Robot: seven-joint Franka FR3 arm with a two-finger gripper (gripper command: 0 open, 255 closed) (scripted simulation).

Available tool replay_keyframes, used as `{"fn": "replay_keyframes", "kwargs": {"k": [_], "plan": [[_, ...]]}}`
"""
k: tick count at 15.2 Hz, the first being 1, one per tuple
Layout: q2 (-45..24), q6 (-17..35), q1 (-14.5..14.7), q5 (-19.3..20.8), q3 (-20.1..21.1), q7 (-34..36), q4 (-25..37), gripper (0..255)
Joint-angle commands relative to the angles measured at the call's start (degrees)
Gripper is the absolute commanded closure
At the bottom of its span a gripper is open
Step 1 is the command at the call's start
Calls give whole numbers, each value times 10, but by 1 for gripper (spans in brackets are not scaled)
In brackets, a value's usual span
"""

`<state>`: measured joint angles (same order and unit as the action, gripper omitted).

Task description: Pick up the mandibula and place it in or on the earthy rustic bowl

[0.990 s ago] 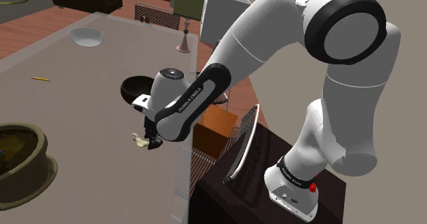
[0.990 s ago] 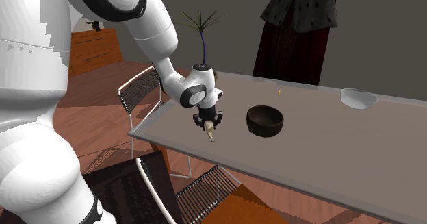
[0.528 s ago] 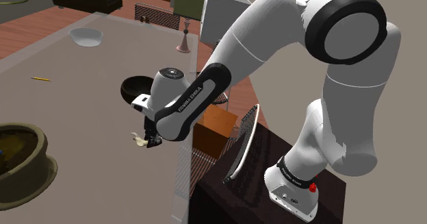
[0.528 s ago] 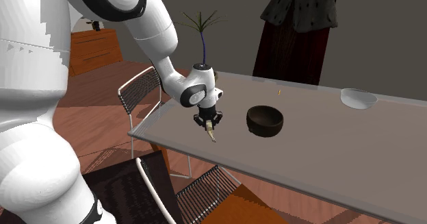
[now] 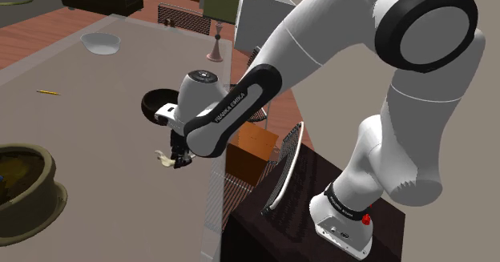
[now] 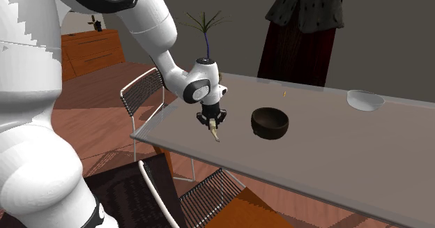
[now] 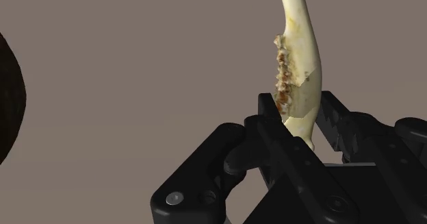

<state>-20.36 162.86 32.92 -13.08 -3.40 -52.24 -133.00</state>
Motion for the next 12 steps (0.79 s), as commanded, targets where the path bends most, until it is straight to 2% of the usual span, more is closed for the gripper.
{"fn": "replay_keyframes", "kwargs": {"k": [1,12], "plan": [[14,-13,4,6,-5,6,0,255],[90,-88,18,40,-25,36,-2,255]]}}
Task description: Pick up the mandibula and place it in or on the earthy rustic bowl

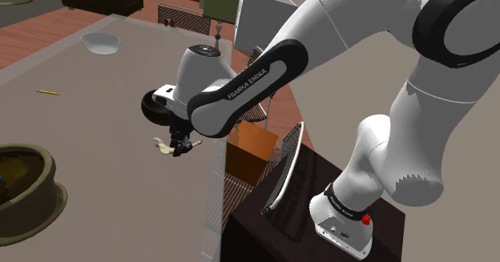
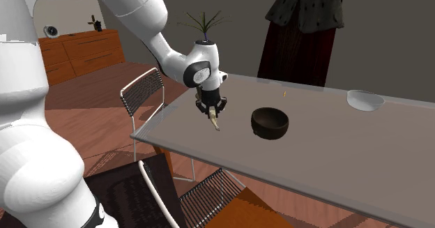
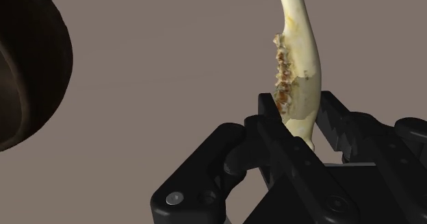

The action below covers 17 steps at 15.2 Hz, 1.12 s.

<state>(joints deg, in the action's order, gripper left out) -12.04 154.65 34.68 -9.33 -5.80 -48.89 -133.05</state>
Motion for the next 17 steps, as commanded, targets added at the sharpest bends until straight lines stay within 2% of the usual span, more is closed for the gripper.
{"fn": "replay_keyframes", "kwargs": {"k": [1,13,17], "plan": [[14,-13,1,6,-3,5,-1,255],[84,-101,5,36,-11,30,18,255],[48,-121,-15,20,-23,-13,71,255]]}}
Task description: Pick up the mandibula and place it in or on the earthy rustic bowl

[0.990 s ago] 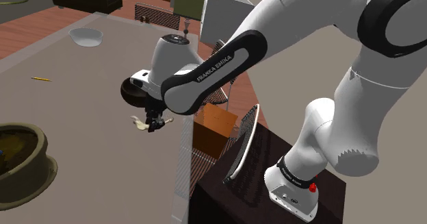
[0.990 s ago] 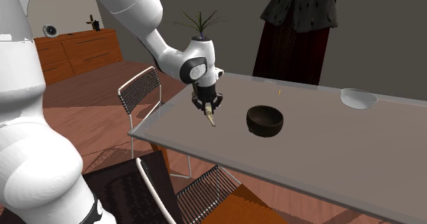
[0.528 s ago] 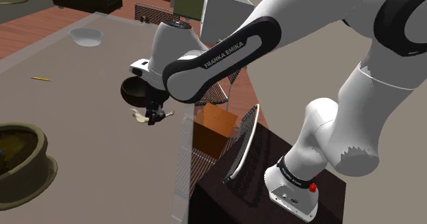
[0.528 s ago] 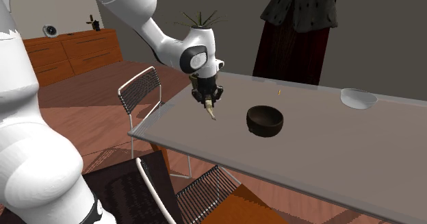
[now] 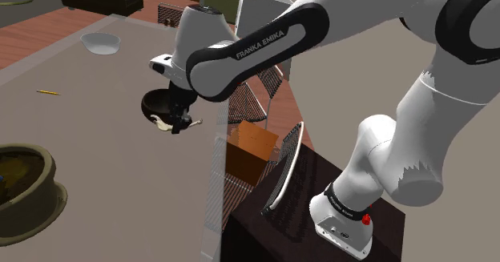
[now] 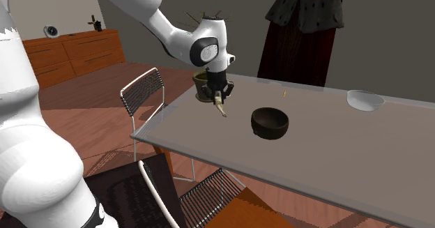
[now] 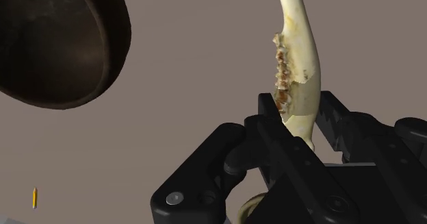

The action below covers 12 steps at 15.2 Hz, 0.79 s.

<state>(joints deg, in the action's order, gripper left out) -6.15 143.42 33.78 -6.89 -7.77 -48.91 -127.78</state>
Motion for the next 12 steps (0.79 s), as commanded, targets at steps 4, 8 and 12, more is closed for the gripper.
{"fn": "replay_keyframes", "kwargs": {"k": [4,8,12], "plan": [[-66,-36,-36,-26,-15,-65,97,255],[-127,-71,-68,-45,-22,-108,186,255],[-193,-113,-102,-60,-25,-143,290,255]]}}
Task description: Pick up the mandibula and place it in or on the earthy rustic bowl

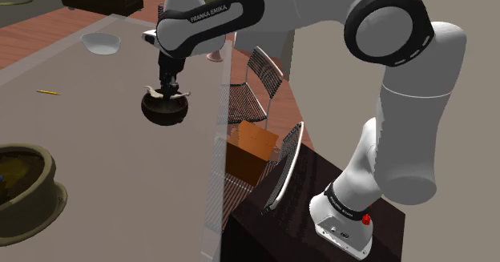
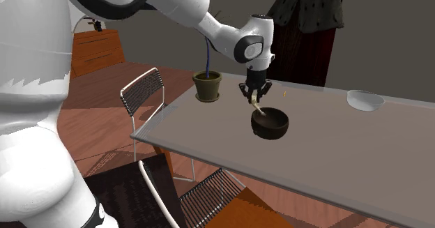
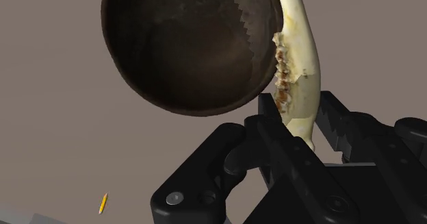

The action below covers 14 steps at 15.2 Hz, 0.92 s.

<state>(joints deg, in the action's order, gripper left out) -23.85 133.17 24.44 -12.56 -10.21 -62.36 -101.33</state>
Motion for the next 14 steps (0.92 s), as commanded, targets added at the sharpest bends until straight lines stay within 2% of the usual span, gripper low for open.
{"fn": "replay_keyframes", "kwargs": {"k": [1,3,14], "plan": [[-34,-22,-17,-7,-1,-16,54,255],[-67,-44,-32,-11,-1,-27,107,255],[-109,18,-37,-26,8,-41,86,255]]}}
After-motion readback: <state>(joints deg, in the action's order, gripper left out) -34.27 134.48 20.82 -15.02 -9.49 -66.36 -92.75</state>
